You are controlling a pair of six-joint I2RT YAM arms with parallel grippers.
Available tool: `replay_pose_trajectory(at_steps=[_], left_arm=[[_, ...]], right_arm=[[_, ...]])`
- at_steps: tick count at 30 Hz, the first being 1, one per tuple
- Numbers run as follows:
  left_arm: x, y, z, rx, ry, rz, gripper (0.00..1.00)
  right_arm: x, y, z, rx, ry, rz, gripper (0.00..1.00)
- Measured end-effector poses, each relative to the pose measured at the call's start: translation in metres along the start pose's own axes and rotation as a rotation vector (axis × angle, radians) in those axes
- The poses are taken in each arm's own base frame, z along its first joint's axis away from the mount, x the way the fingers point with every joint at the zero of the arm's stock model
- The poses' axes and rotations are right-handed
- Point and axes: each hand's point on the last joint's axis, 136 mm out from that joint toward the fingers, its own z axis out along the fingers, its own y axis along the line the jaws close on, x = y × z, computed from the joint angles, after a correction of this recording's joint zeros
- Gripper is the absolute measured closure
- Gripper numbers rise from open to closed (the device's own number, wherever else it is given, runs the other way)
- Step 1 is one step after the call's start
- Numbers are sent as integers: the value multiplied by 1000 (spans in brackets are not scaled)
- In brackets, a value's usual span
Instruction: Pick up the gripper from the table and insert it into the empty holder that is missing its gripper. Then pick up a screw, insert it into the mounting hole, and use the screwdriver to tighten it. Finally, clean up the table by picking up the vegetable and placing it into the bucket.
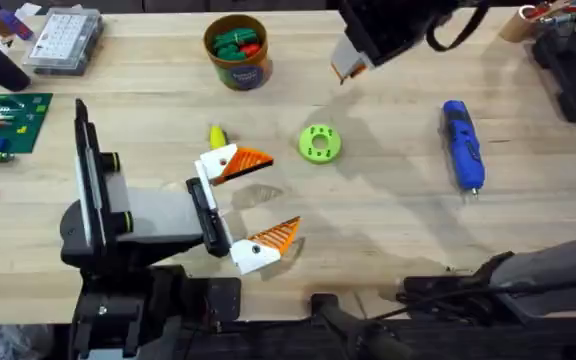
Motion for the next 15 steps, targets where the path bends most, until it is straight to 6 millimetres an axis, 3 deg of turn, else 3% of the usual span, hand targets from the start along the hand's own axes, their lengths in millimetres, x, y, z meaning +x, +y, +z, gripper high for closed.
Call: replay_pose_trajectory(at_steps=[7, 15], left_arm=[[0, 0, 0, 0, 0, 0, 13], [0, 0, 0, 0, 0, 0, 13]], right_arm=[[-12, 30, -13, -56, -61, -78, 998], [-17, 75, -10, -139, -76, -210, 998]])
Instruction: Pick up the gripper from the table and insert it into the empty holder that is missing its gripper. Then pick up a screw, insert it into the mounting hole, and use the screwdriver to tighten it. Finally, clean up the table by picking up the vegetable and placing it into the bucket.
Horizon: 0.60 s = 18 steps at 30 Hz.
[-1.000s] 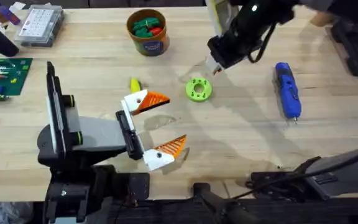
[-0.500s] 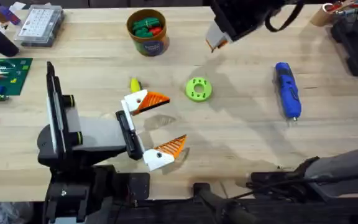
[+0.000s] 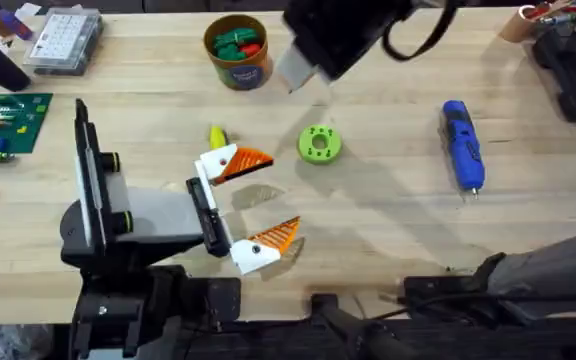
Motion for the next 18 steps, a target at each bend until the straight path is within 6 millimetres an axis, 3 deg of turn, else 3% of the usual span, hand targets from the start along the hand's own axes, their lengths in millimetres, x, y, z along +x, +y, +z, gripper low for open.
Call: replay_pose_trajectory(at_steps=[1, 2, 5, 18], left_arm=[[0, 0, 0, 0, 0, 0, 13], [0, 0, 0, 0, 0, 0, 13], [0, 0, 0, 0, 0, 0, 13], [0, 0, 0, 0, 0, 0, 13]], right_arm=[[-1, 7, 0, -9, 0, -22, 998], [-2, 28, 0, -37, -6, -91, 998], [0, 46, -1, -60, -4, -151, 998], [9, 93, 1, -115, 2, -382, 998]])
